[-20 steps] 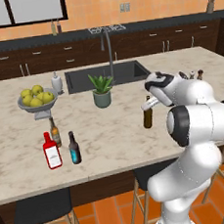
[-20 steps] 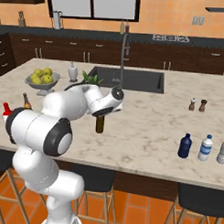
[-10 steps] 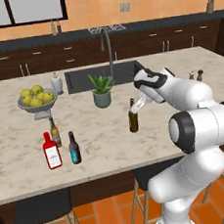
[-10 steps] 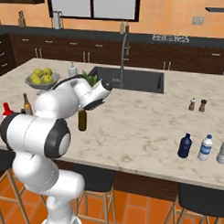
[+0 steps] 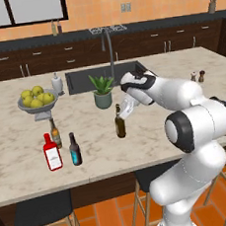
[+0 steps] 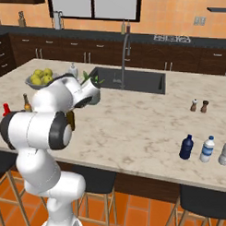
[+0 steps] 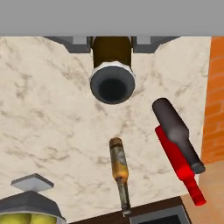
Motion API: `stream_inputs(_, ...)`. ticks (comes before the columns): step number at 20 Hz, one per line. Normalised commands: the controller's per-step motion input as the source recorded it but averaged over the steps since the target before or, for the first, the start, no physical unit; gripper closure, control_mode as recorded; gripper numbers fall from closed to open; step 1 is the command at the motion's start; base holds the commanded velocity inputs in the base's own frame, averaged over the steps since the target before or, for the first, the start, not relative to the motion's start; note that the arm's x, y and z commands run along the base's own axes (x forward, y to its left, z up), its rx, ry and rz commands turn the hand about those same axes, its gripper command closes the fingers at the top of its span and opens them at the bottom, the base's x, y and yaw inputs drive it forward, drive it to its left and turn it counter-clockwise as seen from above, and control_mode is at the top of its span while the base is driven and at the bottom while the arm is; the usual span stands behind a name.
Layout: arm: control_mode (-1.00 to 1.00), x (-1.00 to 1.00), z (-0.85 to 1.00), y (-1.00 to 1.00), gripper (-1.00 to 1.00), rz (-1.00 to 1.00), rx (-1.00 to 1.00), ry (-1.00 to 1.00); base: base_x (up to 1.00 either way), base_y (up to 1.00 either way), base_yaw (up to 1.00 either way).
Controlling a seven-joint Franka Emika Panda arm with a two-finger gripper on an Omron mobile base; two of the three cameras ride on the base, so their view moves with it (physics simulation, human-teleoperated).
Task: Move the plastic bottles in the middle to the plastics group, and the glass bottles in the middle to the glass group.
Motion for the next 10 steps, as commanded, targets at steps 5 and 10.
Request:
stream_inputs(5,-1.00,0.06,-0.18,0.54,1.00,0.13,0.00,-0.06,0.00,0.00,0.00)
stream_inputs(10,-1.00,0.05,-0.10,0.58,1.00,0.12,0.00,-0.05,0.00,0.00,0.00)
